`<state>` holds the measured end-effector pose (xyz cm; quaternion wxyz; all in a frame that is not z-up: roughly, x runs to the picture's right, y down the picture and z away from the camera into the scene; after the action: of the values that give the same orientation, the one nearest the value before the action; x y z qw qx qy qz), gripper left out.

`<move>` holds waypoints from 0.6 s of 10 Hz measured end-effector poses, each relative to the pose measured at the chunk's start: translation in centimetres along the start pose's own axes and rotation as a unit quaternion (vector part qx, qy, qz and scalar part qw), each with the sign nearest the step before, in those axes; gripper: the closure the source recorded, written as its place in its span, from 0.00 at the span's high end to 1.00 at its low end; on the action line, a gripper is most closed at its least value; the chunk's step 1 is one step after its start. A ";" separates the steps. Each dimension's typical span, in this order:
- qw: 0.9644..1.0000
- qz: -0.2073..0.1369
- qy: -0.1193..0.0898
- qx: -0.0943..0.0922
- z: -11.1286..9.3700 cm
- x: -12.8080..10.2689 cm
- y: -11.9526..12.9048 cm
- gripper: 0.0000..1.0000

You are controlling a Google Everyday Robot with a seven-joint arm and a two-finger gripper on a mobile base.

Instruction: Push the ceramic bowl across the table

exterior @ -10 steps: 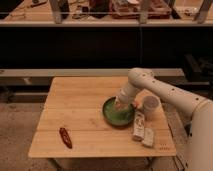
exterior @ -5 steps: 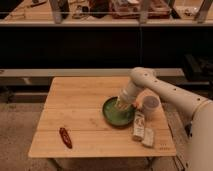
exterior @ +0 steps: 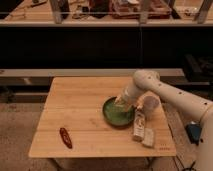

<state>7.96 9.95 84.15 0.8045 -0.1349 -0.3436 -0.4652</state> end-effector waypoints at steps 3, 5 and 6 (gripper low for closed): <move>1.000 -0.020 0.017 -0.007 3.9 -0.7 -1.6 0.01; 0.999 -0.031 0.026 -0.021 5.1 -0.6 -2.2 0.00; 0.999 -0.033 0.029 -0.030 5.7 -0.5 -2.2 0.00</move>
<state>3.46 12.14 87.78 0.7937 -0.1338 -0.3107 -0.5056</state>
